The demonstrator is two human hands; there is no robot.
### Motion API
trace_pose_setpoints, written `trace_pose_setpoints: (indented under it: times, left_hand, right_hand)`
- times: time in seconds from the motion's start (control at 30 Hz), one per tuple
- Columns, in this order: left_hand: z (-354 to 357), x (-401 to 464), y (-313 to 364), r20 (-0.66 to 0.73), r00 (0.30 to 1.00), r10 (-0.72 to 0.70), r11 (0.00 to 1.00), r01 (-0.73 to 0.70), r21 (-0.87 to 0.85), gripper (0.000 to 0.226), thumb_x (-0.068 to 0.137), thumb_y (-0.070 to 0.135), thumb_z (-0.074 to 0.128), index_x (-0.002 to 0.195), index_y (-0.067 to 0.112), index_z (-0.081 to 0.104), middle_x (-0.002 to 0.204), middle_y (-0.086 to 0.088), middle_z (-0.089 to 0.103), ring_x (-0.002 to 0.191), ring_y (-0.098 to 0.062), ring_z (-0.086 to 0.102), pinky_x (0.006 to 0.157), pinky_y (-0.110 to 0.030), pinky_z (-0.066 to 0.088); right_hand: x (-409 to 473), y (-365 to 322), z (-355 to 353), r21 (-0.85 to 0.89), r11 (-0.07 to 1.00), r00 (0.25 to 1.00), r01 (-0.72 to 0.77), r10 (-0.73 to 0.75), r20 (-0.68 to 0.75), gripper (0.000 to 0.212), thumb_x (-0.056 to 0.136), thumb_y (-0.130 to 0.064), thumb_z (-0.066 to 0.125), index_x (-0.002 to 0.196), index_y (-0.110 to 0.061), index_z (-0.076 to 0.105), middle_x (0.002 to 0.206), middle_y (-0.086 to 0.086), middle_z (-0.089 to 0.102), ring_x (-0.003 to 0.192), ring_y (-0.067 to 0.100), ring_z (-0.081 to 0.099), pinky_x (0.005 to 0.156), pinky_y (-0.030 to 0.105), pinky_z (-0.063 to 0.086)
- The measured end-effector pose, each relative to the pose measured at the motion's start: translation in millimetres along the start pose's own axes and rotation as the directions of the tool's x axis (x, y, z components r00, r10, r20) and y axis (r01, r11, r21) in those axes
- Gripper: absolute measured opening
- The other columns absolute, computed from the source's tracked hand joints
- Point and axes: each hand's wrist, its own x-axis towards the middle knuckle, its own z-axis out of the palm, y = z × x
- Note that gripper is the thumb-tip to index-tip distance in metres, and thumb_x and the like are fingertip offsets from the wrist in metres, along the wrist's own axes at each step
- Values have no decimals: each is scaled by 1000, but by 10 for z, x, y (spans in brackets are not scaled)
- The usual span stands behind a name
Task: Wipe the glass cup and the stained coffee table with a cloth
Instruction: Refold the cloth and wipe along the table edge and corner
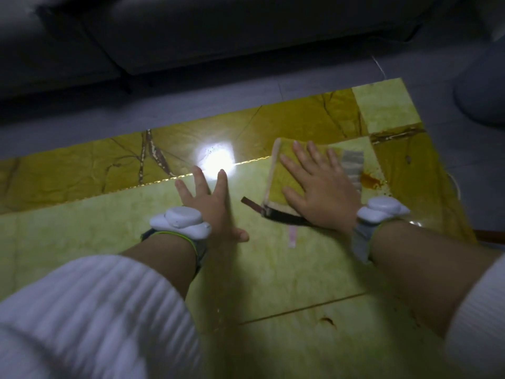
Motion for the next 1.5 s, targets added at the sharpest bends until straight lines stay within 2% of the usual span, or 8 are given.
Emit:
trace_pose_setpoints:
  times: [0.13, 0.37, 0.53, 0.6, 0.83, 1.07, 1.33, 1.5]
  left_hand:
    - [27, 7, 25, -42, 999, -8, 1000, 9, 18, 135, 60, 61, 82, 154, 33, -11, 160, -12, -24, 143, -52, -14, 113, -61, 23]
    - [55, 62, -21, -44, 999, -12, 999, 14, 44, 138, 55, 68, 79, 151, 38, -15, 159, -9, -26, 144, -49, -14, 107, -67, 27]
    - [68, 51, -63, -23, 1000, 8, 999, -7, 38, 138, 56, 69, 79, 151, 38, -15, 159, -8, -28, 144, -49, -17, 106, -68, 29]
    - [44, 38, -36, -25, 1000, 6, 1000, -6, 28, 137, 57, 66, 80, 153, 36, -14, 159, -10, -27, 143, -50, -16, 109, -66, 27]
    - [42, 44, -20, -38, 999, 9, 999, -7, 34, 136, 58, 66, 80, 153, 35, -13, 159, -10, -25, 143, -50, -16, 109, -66, 27]
    - [75, 49, -26, -63, 998, 6, 1000, -5, 24, 138, 54, 65, 82, 154, 34, -9, 160, -12, -22, 143, -52, -13, 113, -62, 23]
    - [71, 47, -47, -47, 999, 20, 1000, -19, 16, 138, 56, 67, 81, 154, 34, -11, 160, -12, -24, 142, -53, -14, 113, -62, 23]
    - [53, 43, -24, -66, 997, 29, 999, -27, 22, 140, 53, 67, 81, 154, 33, -10, 160, -14, -21, 142, -55, -12, 112, -64, 22]
  right_hand:
    - [56, -351, 66, 3, 993, 991, -121, 121, -50, 68, 94, -56, 24, 157, -33, 13, 167, 1, 1, 153, 29, -2, 121, 54, -6]
    - [-350, -138, 123, -22, 970, 970, 244, -244, 0, 66, 95, -58, 34, 155, -34, 23, 166, -1, 9, 153, 24, 4, 123, 50, 0]
    - [103, -152, 61, 7, 994, 993, -105, 105, -58, 70, 92, -61, 24, 156, -36, 15, 167, -2, 2, 153, 25, 0, 122, 51, -5]
    - [65, -326, 84, 4, 993, 990, -121, 121, -69, 69, 93, -59, 23, 157, -34, 15, 167, 0, 4, 153, 28, 1, 121, 53, -5]
    - [-309, -16, 84, -65, 970, 972, 234, -232, 38, 65, 98, -59, 29, 157, -36, 15, 166, -3, 1, 153, 22, -2, 123, 49, -3]
    - [133, -284, 54, 11, 990, 989, -141, 141, -55, 67, 95, -58, 26, 157, -35, 12, 167, 0, 1, 153, 28, -2, 121, 53, -4]
    - [-298, -11, 72, -70, 969, 972, 237, -236, 19, 66, 97, -57, 32, 157, -34, 18, 166, -2, 4, 153, 24, 1, 123, 49, -2]
    - [-154, -272, 95, 3, 994, 992, -111, 111, -53, 66, 98, -57, 27, 157, -34, 12, 167, 0, -1, 153, 26, -4, 122, 52, -4]
